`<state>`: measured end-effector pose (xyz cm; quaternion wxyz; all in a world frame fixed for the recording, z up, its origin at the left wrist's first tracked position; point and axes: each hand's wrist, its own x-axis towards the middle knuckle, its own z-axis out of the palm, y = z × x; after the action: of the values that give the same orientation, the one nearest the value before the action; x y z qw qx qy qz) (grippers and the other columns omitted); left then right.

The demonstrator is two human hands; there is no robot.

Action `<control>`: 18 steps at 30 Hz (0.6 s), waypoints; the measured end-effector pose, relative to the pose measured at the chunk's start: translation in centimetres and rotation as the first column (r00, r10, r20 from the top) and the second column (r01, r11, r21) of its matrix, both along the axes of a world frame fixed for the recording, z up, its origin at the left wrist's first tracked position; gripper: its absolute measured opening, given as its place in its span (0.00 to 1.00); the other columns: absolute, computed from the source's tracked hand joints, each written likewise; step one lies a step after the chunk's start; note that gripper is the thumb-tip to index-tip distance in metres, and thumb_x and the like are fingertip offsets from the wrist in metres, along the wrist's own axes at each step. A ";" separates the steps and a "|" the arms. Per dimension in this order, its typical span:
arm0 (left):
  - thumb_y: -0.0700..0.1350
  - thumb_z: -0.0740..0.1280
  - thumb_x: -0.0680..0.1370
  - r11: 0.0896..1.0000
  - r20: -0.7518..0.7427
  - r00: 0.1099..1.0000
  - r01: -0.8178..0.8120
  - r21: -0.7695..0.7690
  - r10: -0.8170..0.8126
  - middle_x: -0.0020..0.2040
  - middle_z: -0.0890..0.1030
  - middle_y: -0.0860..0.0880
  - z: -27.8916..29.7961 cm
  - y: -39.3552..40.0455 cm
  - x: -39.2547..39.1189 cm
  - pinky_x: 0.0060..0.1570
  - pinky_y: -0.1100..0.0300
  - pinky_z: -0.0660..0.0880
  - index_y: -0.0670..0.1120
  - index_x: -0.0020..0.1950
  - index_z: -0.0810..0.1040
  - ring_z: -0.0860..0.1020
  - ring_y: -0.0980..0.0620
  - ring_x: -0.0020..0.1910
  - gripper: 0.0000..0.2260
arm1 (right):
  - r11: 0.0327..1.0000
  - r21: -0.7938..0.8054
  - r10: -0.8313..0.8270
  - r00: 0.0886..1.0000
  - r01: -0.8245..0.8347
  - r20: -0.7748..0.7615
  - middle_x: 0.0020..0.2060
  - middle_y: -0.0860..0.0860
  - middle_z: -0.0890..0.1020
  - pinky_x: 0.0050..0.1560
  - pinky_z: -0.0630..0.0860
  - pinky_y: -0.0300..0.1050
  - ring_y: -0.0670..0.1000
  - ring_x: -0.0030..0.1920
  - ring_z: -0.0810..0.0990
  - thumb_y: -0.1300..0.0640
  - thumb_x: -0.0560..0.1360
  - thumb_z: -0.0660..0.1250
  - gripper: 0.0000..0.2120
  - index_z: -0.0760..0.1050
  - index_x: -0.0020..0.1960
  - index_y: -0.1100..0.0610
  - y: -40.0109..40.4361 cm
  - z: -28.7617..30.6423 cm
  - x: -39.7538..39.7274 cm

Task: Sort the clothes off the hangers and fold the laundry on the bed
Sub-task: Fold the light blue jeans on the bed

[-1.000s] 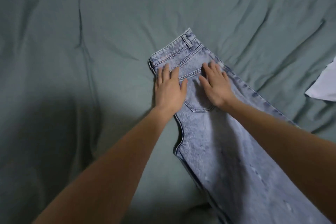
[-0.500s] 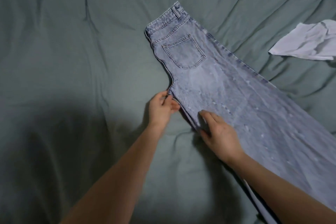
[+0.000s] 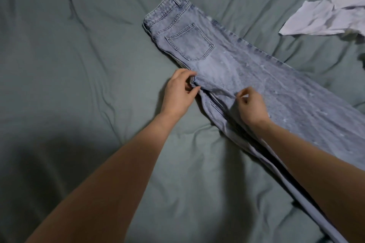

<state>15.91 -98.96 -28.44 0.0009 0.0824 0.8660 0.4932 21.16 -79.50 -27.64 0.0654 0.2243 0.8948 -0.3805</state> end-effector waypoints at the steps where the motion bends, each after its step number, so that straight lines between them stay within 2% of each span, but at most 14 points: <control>1: 0.38 0.73 0.71 0.999 -0.018 1.000 -0.010 -0.033 0.009 0.54 0.75 0.48 0.0 0.1 -0.4 0.44 0.58 0.79 0.43 0.54 0.79 0.77 0.53 0.38 0.13 | 0.999 0.022 0.032 0.999 -0.032 -0.022 0.41 0.58 0.78 0.42 0.69 0.49 0.57 0.42 0.75 0.66 0.77 0.58 0.04 0.71 0.50 0.61 -0.3 0.4 0.0; 4: 0.38 0.74 0.69 0.995 -0.041 0.998 -0.046 -0.090 0.042 0.50 0.75 0.49 0.1 0.6 -1.1 0.44 0.58 0.76 0.44 0.49 0.76 0.78 0.49 0.40 0.12 | 0.969 0.134 0.218 0.973 -0.207 -0.073 0.37 0.57 0.74 0.37 0.63 0.49 0.59 0.38 0.72 0.69 0.73 0.57 0.08 0.67 0.51 0.61 -1.3 1.2 0.3; 6: 0.34 0.72 0.68 0.990 -0.073 0.997 0.027 -0.137 -0.038 0.50 0.74 0.47 0.1 0.5 -1.4 0.48 0.62 0.73 0.42 0.49 0.78 0.77 0.48 0.43 0.11 | 0.929 0.206 0.335 0.936 -0.308 -0.111 0.40 0.59 0.76 0.37 0.65 0.51 0.63 0.41 0.75 0.66 0.75 0.58 0.08 0.66 0.53 0.60 -1.8 1.2 0.5; 8: 0.31 0.70 0.68 0.975 -0.093 0.987 0.113 -0.193 -0.133 0.51 0.76 0.46 0.1 -0.3 -1.8 0.50 0.70 0.69 0.41 0.50 0.80 0.75 0.52 0.44 0.13 | 0.876 0.250 0.444 0.892 -0.412 -0.086 0.50 0.60 0.78 0.40 0.66 0.49 0.64 0.47 0.76 0.58 0.76 0.63 0.12 0.66 0.58 0.59 -2.0 1.2 0.5; 10: 0.30 0.67 0.68 0.970 -0.115 0.977 0.156 -0.184 -0.179 0.49 0.78 0.46 0.2 -1.6 -2.1 0.47 0.76 0.67 0.40 0.50 0.82 0.72 0.60 0.40 0.13 | 0.823 0.297 0.513 0.858 -0.485 -0.021 0.56 0.59 0.77 0.43 0.67 0.50 0.63 0.50 0.77 0.55 0.75 0.66 0.21 0.63 0.64 0.57 -2.2 1.2 0.6; 13: 0.30 0.64 0.69 0.972 -0.126 0.970 0.190 -0.138 -0.208 0.47 0.81 0.46 0.3 -2.8 -2.5 0.45 0.77 0.67 0.40 0.46 0.84 0.73 0.62 0.40 0.12 | 0.796 0.365 0.506 0.862 -0.483 0.036 0.51 0.61 0.79 0.42 0.68 0.52 0.65 0.48 0.78 0.61 0.75 0.64 0.29 0.57 0.72 0.56 -2.4 1.2 0.8; 14: 0.30 0.63 0.70 0.972 -0.105 0.971 0.201 -0.121 -0.214 0.47 0.81 0.46 0.2 -3.0 -2.5 0.45 0.75 0.70 0.40 0.45 0.84 0.75 0.61 0.41 0.12 | 0.792 0.370 0.506 0.861 -0.485 0.045 0.47 0.61 0.80 0.40 0.67 0.51 0.65 0.45 0.78 0.63 0.74 0.63 0.27 0.59 0.71 0.56 -2.3 1.3 0.8; 16: 0.28 0.62 0.71 0.981 -0.026 0.982 0.187 -0.059 -0.189 0.48 0.81 0.48 -0.2 -3.2 -2.4 0.47 0.64 0.77 0.40 0.45 0.85 0.77 0.60 0.41 0.14 | 0.753 0.388 0.556 0.829 -0.532 0.059 0.42 0.61 0.79 0.39 0.67 0.51 0.64 0.43 0.78 0.64 0.73 0.61 0.15 0.66 0.59 0.58 -2.2 1.2 1.1; 17: 0.27 0.61 0.71 0.986 0.007 0.986 0.167 -0.030 -0.167 0.48 0.80 0.49 -0.5 -3.5 -2.3 0.47 0.59 0.79 0.40 0.44 0.85 0.78 0.59 0.41 0.15 | 0.726 0.390 0.585 0.807 -0.566 0.083 0.42 0.60 0.78 0.38 0.66 0.50 0.63 0.43 0.78 0.63 0.74 0.61 0.08 0.66 0.53 0.58 -2.0 1.3 1.3; 18: 0.27 0.60 0.71 0.989 0.032 0.988 0.149 -0.014 -0.148 0.48 0.81 0.50 -0.7 -3.7 -2.3 0.47 0.55 0.80 0.40 0.44 0.85 0.79 0.58 0.42 0.16 | 0.702 0.378 0.611 0.783 -0.603 0.115 0.44 0.60 0.79 0.39 0.66 0.49 0.63 0.45 0.78 0.61 0.76 0.61 0.05 0.67 0.51 0.58 -1.9 1.4 1.7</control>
<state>13.65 -102.64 -29.11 0.0519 0.1390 0.8614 0.4858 22.85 -81.37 -26.27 0.1317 -0.0780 0.9766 -0.1513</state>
